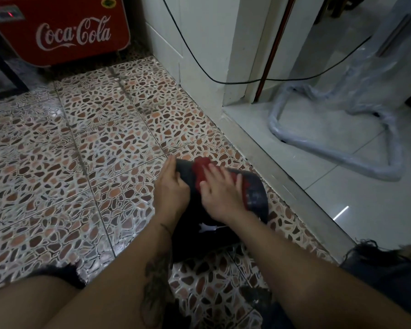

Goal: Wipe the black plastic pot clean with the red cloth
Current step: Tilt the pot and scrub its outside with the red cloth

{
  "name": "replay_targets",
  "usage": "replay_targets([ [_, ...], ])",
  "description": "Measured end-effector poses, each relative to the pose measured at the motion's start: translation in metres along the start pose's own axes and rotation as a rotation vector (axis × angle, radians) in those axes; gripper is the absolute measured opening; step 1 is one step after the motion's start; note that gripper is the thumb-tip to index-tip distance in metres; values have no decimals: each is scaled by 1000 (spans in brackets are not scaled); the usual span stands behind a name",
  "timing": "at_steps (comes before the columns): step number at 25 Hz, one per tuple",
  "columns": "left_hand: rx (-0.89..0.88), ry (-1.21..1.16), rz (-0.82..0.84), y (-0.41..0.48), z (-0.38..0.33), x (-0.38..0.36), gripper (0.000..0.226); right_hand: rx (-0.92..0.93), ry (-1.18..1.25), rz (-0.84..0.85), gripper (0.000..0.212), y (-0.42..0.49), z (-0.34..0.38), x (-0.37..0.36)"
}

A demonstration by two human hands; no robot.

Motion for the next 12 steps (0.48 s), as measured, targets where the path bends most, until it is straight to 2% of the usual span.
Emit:
replay_targets([
  [2,3,6,22,7,-3,0,51,186,13,-52,65,-26,13,-6],
  [4,2,13,41,11,-7,-1,50,201,-3,-75,65,-37,-13,0],
  [8,14,-4,71,15,-10,-1,49,-166,-50,-68,66,-38,-89,15],
  [12,20,-10,48,15,-6,-3,49,-379,-20,-60,67,-20,-83,14],
])
Point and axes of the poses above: each hand's wrist, its own y-axis towards the middle knuckle, its own x-axis out of the back of the hand, z = x × y, the point moved 7 cm from there along y, towards the middle knuckle, and after that the axes turned 4 degrees about x, right-handed, at the moved point
